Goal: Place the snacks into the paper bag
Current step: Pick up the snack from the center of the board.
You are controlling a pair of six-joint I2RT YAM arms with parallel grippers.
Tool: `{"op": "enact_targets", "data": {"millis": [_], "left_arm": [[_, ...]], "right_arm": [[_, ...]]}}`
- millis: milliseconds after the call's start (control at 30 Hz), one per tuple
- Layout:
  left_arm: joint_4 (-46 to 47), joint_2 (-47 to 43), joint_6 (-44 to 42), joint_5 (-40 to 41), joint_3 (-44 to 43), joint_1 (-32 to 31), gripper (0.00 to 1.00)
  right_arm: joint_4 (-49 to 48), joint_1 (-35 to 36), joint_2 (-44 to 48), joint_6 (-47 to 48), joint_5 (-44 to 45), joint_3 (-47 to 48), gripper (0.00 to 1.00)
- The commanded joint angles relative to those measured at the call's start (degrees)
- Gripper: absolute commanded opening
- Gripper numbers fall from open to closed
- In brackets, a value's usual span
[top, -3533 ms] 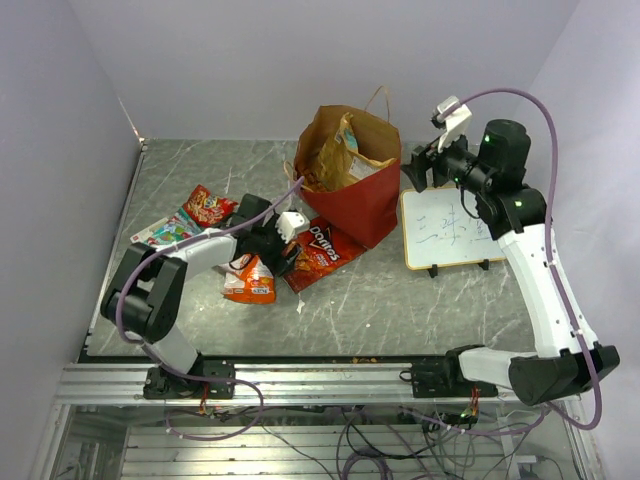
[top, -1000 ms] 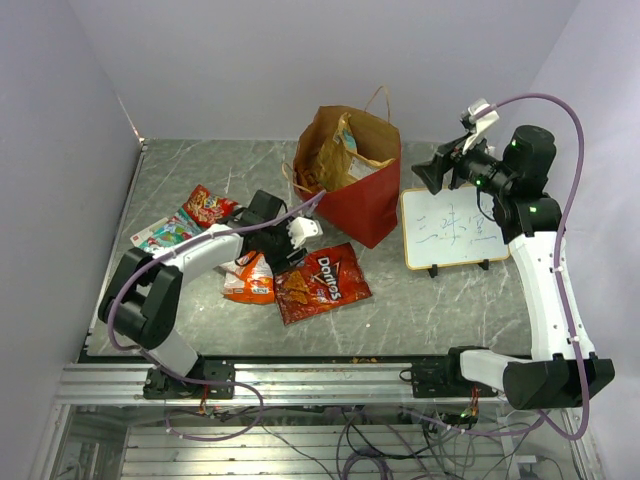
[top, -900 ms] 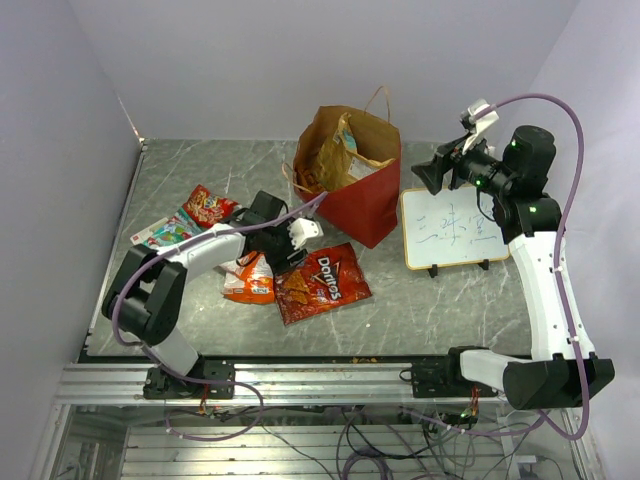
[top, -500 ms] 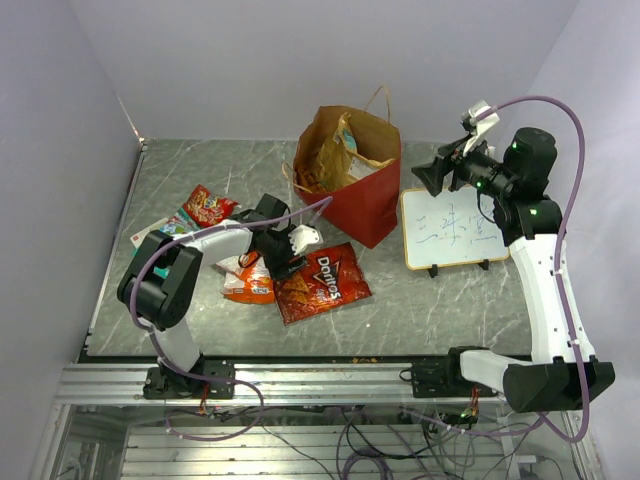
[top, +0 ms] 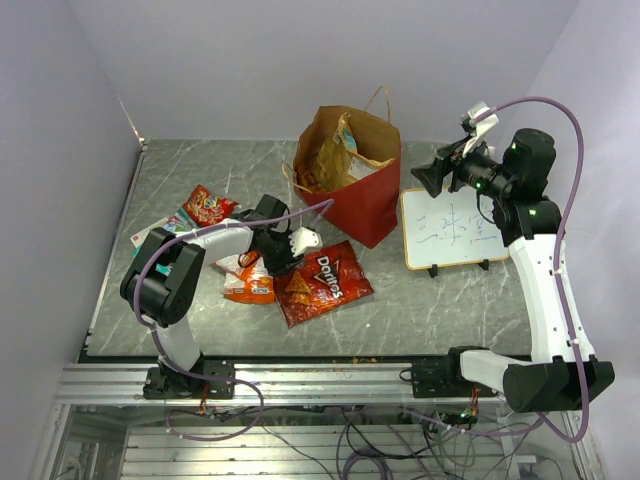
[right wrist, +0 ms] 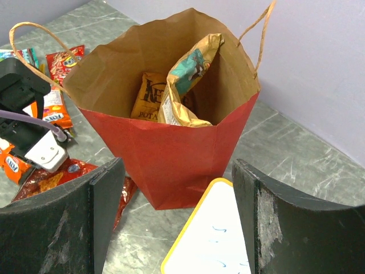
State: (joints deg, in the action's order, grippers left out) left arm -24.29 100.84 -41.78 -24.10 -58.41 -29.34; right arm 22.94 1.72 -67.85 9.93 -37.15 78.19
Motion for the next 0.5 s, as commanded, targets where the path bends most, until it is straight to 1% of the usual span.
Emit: {"op": "enact_targets", "data": {"millis": [0, 133, 167, 233, 400, 467], "left_arm": [[-1.3, 0.7, -1.2, -0.6, 2.3, -0.7, 0.41], [0.0, 0.2, -0.8, 0.6, 3.0, -2.6, 0.26], [0.4, 0.0, -0.8, 0.9, 3.3, -3.2, 0.21], [0.8, -0.5, -0.8, 1.4, 3.5, -4.4, 0.08], [1.0, -4.0, -2.8, 3.0, 3.6, -6.6, 0.07], [0.5, -6.1, -4.1, 3.2, 3.3, -6.9, 0.07]], "right_arm": [[-1.7, -0.7, 0.6, -0.5, -1.1, -0.3, 0.76], [-1.9, -0.8, 0.4, -0.7, -1.2, -0.4, 0.76], [-1.9, -0.8, 0.4, -0.7, -1.3, -0.4, 0.76], [-1.9, -0.9, 0.2, -0.7, -1.4, -0.3, 0.76], [-1.9, -0.9, 0.0, -0.5, -1.8, -0.4, 0.76], [-1.9, -0.9, -0.2, 0.1, -3.5, -0.6, 0.76]]}}
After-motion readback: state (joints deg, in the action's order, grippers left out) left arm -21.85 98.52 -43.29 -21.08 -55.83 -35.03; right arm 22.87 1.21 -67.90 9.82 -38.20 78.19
